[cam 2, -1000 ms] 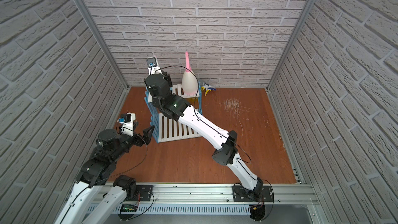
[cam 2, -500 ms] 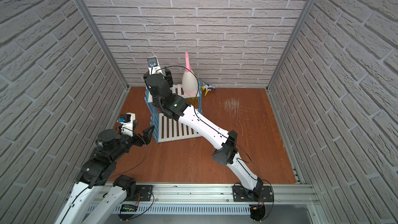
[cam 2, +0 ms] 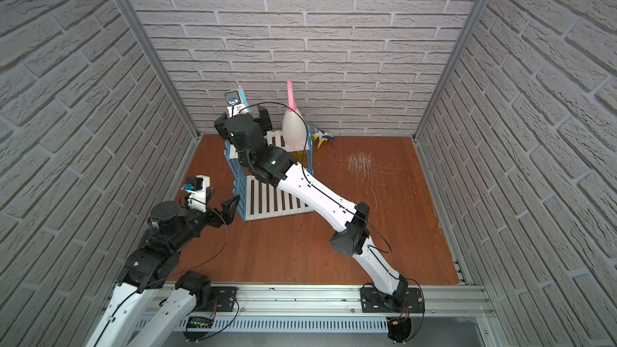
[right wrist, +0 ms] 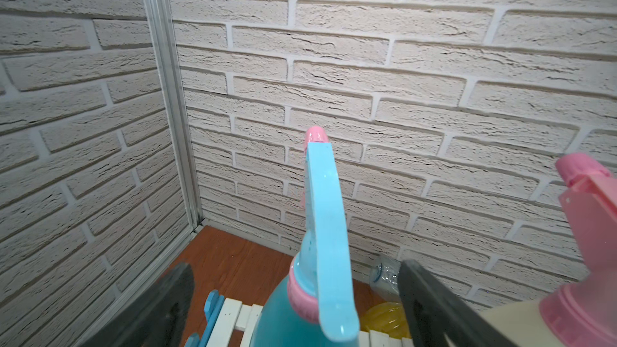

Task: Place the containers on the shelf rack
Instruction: 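Place the container on the shelf, then pick up a container from the center of the board.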

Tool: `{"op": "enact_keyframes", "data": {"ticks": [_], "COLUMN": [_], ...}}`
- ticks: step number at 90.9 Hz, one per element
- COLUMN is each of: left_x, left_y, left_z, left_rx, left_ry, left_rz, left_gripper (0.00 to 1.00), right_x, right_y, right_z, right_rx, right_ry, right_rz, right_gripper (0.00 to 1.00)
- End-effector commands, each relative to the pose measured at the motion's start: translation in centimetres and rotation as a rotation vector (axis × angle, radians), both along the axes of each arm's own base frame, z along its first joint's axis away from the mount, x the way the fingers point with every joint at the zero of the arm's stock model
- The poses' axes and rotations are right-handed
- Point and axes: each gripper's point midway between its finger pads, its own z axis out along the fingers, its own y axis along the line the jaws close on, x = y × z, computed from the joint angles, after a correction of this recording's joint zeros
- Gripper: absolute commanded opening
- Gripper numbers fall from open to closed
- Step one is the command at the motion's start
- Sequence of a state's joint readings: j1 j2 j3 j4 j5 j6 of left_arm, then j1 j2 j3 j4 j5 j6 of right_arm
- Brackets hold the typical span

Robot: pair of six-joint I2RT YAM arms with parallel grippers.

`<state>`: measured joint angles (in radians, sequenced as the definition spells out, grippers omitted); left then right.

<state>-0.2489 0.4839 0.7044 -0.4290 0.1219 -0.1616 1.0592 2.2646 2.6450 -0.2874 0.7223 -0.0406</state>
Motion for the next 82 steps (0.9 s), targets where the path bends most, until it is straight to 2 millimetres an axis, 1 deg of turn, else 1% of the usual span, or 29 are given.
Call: {"op": "enact_keyframes", "data": {"ticks": [1, 19, 21, 22, 25, 28, 30, 33, 36, 39, 42, 44, 45, 46, 49, 55, 57, 58, 60, 63, 66, 69, 71, 72, 73, 75, 77, 80, 82], "left_x": [0.1, 0.0, 0.0, 0.0, 0.0, 0.0, 0.0, -0.1, -0.2, -0.3, -0.3, -0.3, -0.3, -0.3, -0.3, -0.1, -0.1, 0.0, 0.1, 0.3, 0.5, 0.6, 0.7, 0.7, 0.8, 0.9, 0.9, 1.0, 1.1], "left_y": [-0.3, -0.1, 0.0, 0.1, 0.3, 0.6, 0.9, 1.2, 1.4, 1.5, 1.6, 1.6, 1.5, 1.5, 1.5, 1.4, 1.4, 1.4, 1.4, 1.3, 1.3, 1.3, 1.3, 1.2, 1.2, 1.2, 1.2, 1.1, 1.1], "left_z": [1.5, 2.1, 2.2, 2.2, 2.3, 2.5, 2.5, 2.7, 2.9, 3.2, 3.3, 3.5, 3.5, 3.6, 3.7, 3.9, 3.9, 3.9, 3.8, 3.9, 3.8, 3.9, 3.9, 4.0, 4.0, 4.1, 4.2, 4.4, 4.4], "left_rx": [-0.016, -0.014, -0.011, -0.010, -0.007, -0.007, -0.007, -0.008, -0.008, -0.009, -0.010, -0.012, -0.012, -0.013, -0.013, -0.014, -0.014, -0.014, -0.013, -0.014, -0.016, -0.017, -0.017, -0.019, -0.020, -0.020, -0.022, -0.025, -0.028], "left_ry": [-0.072, -0.084, -0.086, -0.085, -0.087, -0.091, -0.095, -0.104, -0.115, -0.127, -0.136, -0.141, -0.142, -0.145, -0.148, -0.150, -0.148, -0.147, -0.142, -0.140, -0.135, -0.135, -0.134, -0.135, -0.136, -0.136, -0.137, -0.139, -0.139], "left_rz": [-0.020, -0.009, -0.004, -0.002, 0.013, 0.033, 0.045, 0.062, 0.071, 0.076, 0.079, 0.079, 0.078, 0.078, 0.076, 0.074, 0.075, 0.075, 0.075, 0.075, 0.078, 0.078, 0.079, 0.079, 0.079, 0.080, 0.079, 0.078, 0.077], "left_gripper": [0.98, 0.98, 0.98, 0.98, 0.98, 0.98, 0.98, 0.98, 0.98, 0.98, 0.98, 0.98, 0.98, 0.98, 0.98, 0.98, 0.98, 0.98, 0.98, 0.98, 0.98, 0.98, 0.98, 0.98, 0.98, 0.98, 0.98, 0.98, 0.98], "right_x": [-3.4, -6.9, -7.6, -7.6, -8.9, -9.8, -10.6, -11.3, -12.5, -13.4, -14.2, -14.6, -14.8, -14.8, -15.3, -15.2, -15.1, -15.0, -14.7, -14.2, -13.3, -12.6, -12.1, -12.0, -11.9, -11.1, -10.7, -9.7, -9.0], "right_y": [-2.3, -3.1, -3.4, -3.2, -4.0, -3.9, -4.4, -4.2, -5.1, -5.7, -6.9, -7.5, -8.1, -8.1, -9.5, -11.7, -12.9, -13.1, -14.3, -15.5, -16.9, -18.9, -19.9, -20.4, -21.2, -22.1, -23.3, -25.0, -26.2], "right_z": [6.3, 8.4, 9.0, 8.6, 9.9, 9.6, 10.1, 9.5, 10.1, 9.9, 10.5, 10.2, 10.6, 10.0, 10.2, 9.1, 9.2, 8.6, 8.5, 7.7, 6.5, 6.2, 5.2, 5.1, 5.5, 4.5, 4.1, 2.7, 2.2], "right_rx": [0.070, 0.051, 0.060, 0.052, 0.070, 0.061, 0.068, 0.059, 0.075, 0.077, 0.097, 0.099, 0.111, 0.103, 0.114, 0.115, 0.129, 0.124, 0.132, 0.139, 0.145, 0.188, 0.210, 0.224, 0.256, 0.284, 0.325, 0.366, 0.414], "right_ry": [-0.058, -0.074, -0.079, -0.072, -0.078, -0.064, -0.065, -0.054, -0.064, -0.068, -0.087, -0.091, -0.100, -0.095, -0.108, -0.094, -0.090, -0.078, -0.068, -0.042, -0.011, 0.011, 0.036, 0.041, 0.044, 0.072, 0.088, 0.122, 0.140], "right_rz": [0.071, 0.151, 0.171, 0.179, 0.224, 0.273, 0.303, 0.353, 0.394, 0.426, 0.444, 0.449, 0.448, 0.448, 0.440, 0.385, 0.358, 0.347, 0.322, 0.286, 0.240, 0.196, 0.175, 0.168, 0.157, 0.137, 0.122, 0.089, 0.062], "right_gripper": [0.99, 0.99, 0.99, 0.99, 0.99, 0.99, 0.99, 0.99, 0.99, 0.99, 0.99, 0.99, 0.99, 0.99, 0.99, 0.99, 0.99, 0.99, 0.99, 0.99, 0.99, 0.99, 0.99, 1.00, 1.00, 1.00, 0.99, 0.98, 0.98]}}
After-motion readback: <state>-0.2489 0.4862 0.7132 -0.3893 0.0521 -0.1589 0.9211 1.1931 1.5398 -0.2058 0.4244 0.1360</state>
